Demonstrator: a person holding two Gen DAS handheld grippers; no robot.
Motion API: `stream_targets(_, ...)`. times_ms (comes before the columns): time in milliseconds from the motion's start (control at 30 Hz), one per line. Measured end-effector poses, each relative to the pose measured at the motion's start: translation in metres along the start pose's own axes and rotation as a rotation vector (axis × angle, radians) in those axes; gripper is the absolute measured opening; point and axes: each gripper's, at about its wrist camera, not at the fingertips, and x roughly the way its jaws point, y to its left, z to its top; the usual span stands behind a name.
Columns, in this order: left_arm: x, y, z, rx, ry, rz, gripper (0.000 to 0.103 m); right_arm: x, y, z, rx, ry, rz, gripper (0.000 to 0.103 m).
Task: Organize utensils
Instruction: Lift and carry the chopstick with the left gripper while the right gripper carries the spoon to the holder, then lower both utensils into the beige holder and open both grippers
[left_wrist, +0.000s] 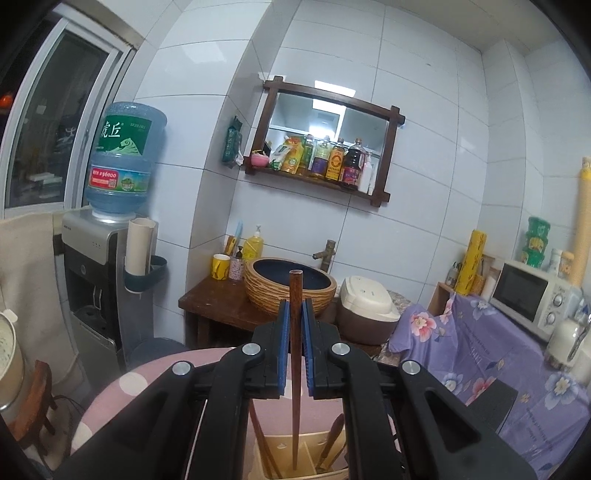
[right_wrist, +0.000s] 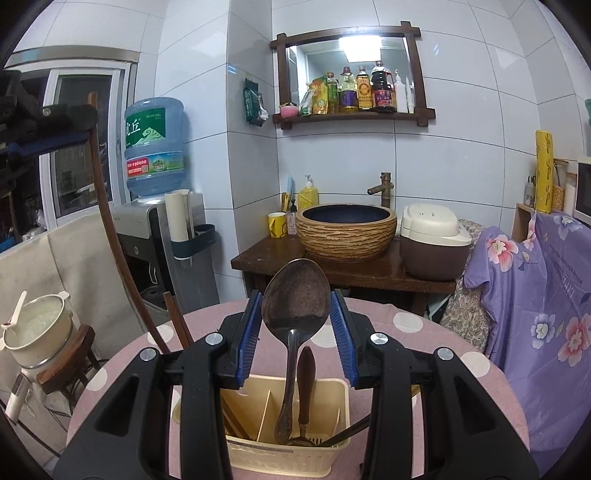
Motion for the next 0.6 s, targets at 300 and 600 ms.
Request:
stream_targets(300, 0.03, 0.01, -0.059, -0.004, 0.119, 0.015, 0.008, 0.007, 0.011, -0.039, -0.06, 0.046, -0.002, 0.038)
stream_targets(600, 0.045, 0.022, -0.109, -0.022, 0.217, 0.016, 0.008, 0.01, 0.017, -0.072, -0.117, 0.089, 0.007, 0.038)
